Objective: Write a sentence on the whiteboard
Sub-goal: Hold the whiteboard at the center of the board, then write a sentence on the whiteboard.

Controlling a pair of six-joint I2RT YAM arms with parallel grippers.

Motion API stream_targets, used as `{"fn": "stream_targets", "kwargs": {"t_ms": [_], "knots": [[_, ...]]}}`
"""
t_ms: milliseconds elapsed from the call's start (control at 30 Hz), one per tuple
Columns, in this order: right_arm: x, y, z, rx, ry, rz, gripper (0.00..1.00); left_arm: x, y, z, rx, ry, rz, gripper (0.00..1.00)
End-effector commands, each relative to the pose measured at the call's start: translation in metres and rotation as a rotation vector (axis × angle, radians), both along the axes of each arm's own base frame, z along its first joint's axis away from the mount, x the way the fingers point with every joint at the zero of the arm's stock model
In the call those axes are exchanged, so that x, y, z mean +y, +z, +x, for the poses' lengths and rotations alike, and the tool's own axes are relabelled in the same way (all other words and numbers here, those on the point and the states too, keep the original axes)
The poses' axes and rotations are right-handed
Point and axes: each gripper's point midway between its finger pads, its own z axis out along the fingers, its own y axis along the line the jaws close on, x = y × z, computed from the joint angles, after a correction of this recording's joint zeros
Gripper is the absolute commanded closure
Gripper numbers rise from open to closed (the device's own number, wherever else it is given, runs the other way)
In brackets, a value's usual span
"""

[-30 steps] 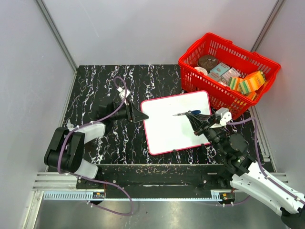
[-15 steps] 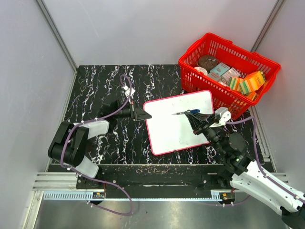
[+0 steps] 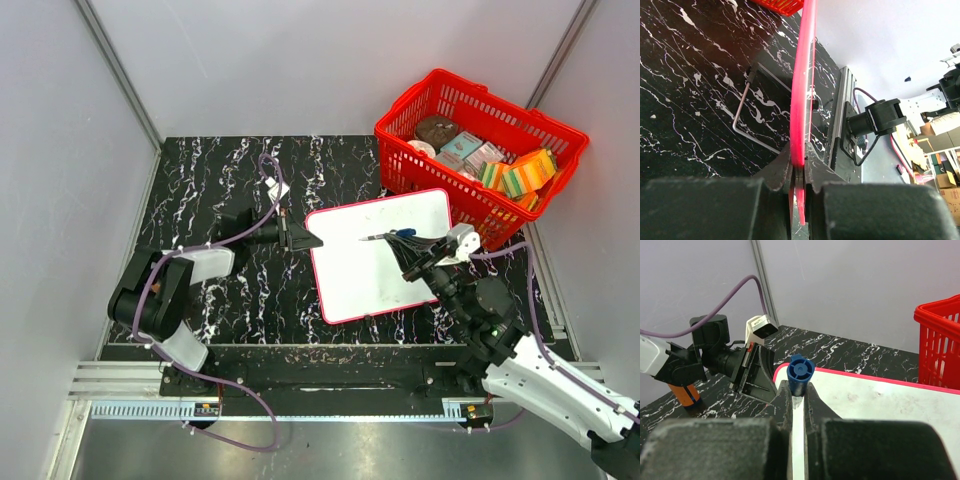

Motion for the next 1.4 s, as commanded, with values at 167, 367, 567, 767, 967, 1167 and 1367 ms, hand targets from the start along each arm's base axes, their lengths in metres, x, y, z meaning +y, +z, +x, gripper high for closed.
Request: {"fn": "stream_targets", "kwargs": {"t_ms": [167, 367, 567, 767, 967, 1167, 1367], "knots": [[0.021, 0.014, 0.005, -0.110, 0.049, 0.010, 1.00, 0.002, 0.003, -0.004, -0.167, -0.051, 0.121, 1.00], [0.036, 0.013, -0.002, -0.265, 0.107, 0.010, 1.00, -0.001, -0.004, -0.002, -0.223, -0.052, 0.202, 1.00], [0.034, 0.019, -0.007, -0.302, 0.114, 0.022, 1.00, 0.000, -0.013, -0.005, -0.216, -0.060, 0.230, 1.00], [0.040, 0.020, -0.019, -0.308, 0.186, -0.010, 1.00, 0.001, -0.018, -0.004, -0.215, -0.053, 0.253, 1.00], [0.038, 0.012, -0.028, -0.321, 0.212, -0.047, 1.00, 0.005, -0.028, -0.003, -0.212, -0.035, 0.288, 1.00], [0.036, 0.007, -0.025, -0.311, 0.194, -0.067, 1.00, 0.005, -0.030, -0.005, -0.207, -0.044, 0.285, 1.00], [0.048, 0.003, -0.020, -0.299, 0.222, -0.107, 1.00, 0.006, -0.033, -0.004, -0.204, -0.037, 0.300, 1.00]]}}
